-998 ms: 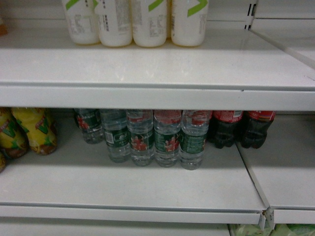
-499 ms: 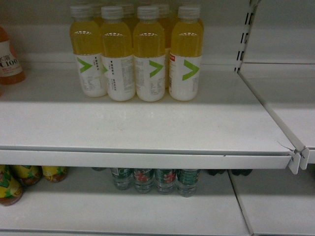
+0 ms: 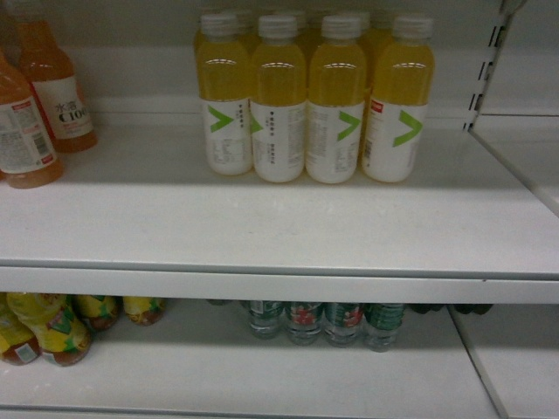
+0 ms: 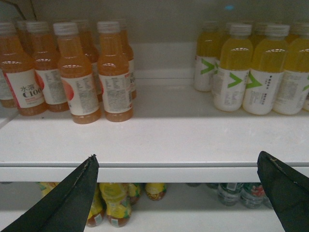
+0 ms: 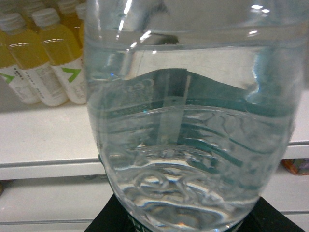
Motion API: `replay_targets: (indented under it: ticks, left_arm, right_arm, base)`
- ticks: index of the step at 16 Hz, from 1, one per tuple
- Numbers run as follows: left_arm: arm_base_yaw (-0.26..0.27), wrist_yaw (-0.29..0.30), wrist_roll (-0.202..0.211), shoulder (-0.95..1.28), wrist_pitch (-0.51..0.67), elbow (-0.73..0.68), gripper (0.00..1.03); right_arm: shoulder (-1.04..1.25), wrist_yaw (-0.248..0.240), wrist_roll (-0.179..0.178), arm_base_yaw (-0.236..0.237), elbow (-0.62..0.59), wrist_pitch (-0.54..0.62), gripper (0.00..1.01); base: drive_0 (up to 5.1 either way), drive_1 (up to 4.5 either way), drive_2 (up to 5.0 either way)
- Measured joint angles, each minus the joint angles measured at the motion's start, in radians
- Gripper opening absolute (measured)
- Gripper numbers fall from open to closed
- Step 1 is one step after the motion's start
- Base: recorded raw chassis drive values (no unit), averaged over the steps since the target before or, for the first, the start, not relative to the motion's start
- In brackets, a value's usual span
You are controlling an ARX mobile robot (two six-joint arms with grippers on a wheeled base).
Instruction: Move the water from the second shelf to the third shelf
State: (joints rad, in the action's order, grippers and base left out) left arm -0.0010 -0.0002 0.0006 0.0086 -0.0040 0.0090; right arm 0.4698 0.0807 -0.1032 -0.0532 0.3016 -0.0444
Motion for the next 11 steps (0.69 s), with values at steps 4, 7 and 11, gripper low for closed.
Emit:
replay_targets:
  ticks: [4,7,11]
  left_arm:
    - [0.0,0.0,0.0,0.0,0.0,0.0,0.98]
    - [0.0,0.0,0.0,0.0,0.001,0.0,0.98]
    - [0.0,0.0,0.0,0.0,0.001,0.0,0.98]
  right_arm:
    - [0.0,0.0,0.0,0.0,0.0,0.001,0.36]
    - [-0.001,0.0,0.0,0.0,0.0,0.002,0.36]
    - [0.0,0.0,0.0,0.0,0.0,-0.001,0.36]
  base:
    - [-5.0,2.48,2.5]
    - [-4.9,2.54,2.5]
    - [-5.0,2.48,2.5]
